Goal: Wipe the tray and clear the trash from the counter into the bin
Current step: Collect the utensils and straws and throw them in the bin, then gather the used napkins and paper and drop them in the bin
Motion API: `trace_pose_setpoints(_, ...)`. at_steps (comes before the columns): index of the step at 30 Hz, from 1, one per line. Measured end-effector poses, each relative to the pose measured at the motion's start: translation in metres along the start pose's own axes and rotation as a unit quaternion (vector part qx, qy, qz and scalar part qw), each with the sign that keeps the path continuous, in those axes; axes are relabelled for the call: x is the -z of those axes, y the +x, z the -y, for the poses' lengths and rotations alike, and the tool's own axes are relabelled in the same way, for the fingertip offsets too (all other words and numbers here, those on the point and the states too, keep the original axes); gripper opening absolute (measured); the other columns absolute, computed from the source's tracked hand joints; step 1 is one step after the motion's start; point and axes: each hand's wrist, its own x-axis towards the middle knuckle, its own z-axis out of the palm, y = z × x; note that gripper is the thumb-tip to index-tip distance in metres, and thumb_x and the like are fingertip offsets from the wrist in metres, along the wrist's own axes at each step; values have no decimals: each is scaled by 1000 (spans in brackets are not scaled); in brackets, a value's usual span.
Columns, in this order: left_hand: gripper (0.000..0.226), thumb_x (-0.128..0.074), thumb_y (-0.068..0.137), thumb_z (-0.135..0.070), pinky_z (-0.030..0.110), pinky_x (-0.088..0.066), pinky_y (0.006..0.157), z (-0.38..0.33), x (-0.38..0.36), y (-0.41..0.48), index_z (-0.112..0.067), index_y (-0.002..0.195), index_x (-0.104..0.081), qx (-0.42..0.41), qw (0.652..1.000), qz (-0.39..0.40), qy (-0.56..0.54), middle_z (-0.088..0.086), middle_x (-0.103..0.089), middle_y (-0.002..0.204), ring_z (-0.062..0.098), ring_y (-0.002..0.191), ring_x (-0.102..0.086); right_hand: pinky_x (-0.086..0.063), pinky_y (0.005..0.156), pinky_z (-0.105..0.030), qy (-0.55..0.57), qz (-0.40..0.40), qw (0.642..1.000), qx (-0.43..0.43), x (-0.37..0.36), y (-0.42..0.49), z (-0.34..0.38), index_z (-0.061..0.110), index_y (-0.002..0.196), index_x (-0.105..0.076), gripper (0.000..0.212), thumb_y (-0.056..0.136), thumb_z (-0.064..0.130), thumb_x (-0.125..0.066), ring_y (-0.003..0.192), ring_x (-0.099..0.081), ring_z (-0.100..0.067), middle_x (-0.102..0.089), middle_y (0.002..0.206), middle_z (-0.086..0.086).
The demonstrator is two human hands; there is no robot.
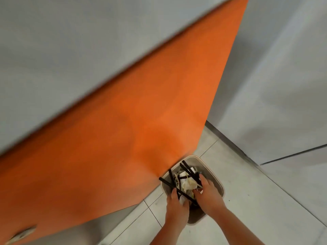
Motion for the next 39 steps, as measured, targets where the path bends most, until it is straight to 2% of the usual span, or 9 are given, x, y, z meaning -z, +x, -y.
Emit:
trace_pose_setpoints(5, 32, -57, 88, -16, 23, -36, 105, -78, 74, -104, -32, 116, -50, -64, 995, -51, -62, -14, -44, 113, 2, 105, -45, -43, 98, -31, 125, -102, 983, 87, 48, -74, 66, 31, 134, -46, 47, 90, 19, -57, 116, -53, -13, -52, 131, 0)
trace_pose_setpoints(9, 49, -60, 85, -11, 11, -46, 82, -139, 163, -207, -61, 82, -60, -177, 975, -81, -108, -13, -63, 99, -7, 91, -58, -52, 72, -21, 239, -174, 939, 177, 101, -150, 142, 54, 90, -64, 36, 85, 18, -65, 78, -64, -2, -69, 94, 7)
trace_pose_setpoints(12, 41, -58, 88, -10, 7, -44, 78, -183, 241, -301, -49, 78, -68, -250, 956, -85, -126, -21, -64, 99, -7, 88, -61, -50, 60, -20, 264, -253, 884, 290, 147, -218, 211, 41, 84, -69, 7, 79, 40, -64, 61, -62, -3, -70, 74, 9)
trace_pose_setpoints(17, 22, -57, 91, -16, 17, -49, 87, -205, 351, -415, -33, 91, -70, -338, 919, -102, -176, -11, -72, 92, 7, 93, -67, -41, 48, -19, 277, -278, 798, 457, 197, -319, 327, 29, 76, -70, 11, 81, 35, -62, 46, -46, -10, -59, 59, 3)
trace_pose_setpoints(27, 21, -63, 88, -15, 17, -49, 72, -148, 551, -459, -34, 83, -70, -294, 869, -325, -230, -14, -70, 88, 13, 84, -66, -43, 58, -15, 140, -75, 842, 515, 151, -357, 530, 38, 84, -66, 20, 82, 19, -70, 64, -56, -12, -63, 77, 12)
trace_pose_setpoints(32, 15, -64, 87, -14, 14, -44, 71, -106, 638, -435, -29, 86, -67, -246, 851, -405, -226, -9, -66, 96, -1, 83, -60, -42, 77, -9, -4, -82, 842, 534, 98, -345, 602, 36, 120, -58, 33, 87, 35, -63, 96, -53, 0, -49, 113, 18)
trace_pose_setpoints(36, 25, -70, 82, -28, 22, -39, 87, -97, 683, -401, -33, 104, -57, -229, 866, -419, -149, -6, -50, 115, 11, 108, -51, -20, 114, -25, -143, -68, 841, 517, 65, -319, 641, 35, 149, -18, 67, 92, 44, -52, 144, -15, -15, -8, 158, 8)
trace_pose_setpoints(38, 47, -67, 81, -40, 21, -35, 90, -103, 699, -386, -30, 123, -49, -237, 868, -430, -80, -3, -42, 126, 8, 112, -43, -22, 115, -27, -192, -61, 822, 533, 53, -305, 645, 34, 149, -19, 64, 94, 41, -50, 143, -20, -18, -6, 159, 5)
trace_pose_setpoints(39, 57, -65, 81, -46, 23, -35, 93, -109, 705, -379, -28, 131, -43, -240, 868, -432, -53, -2, -37, 133, 9, 116, -40, -31, 109, -26, -203, -73, 808, 548, 48, -300, 644, 33, 145, -33, 58, 92, 35, -55, 136, -35, -20, -21, 157, 4)
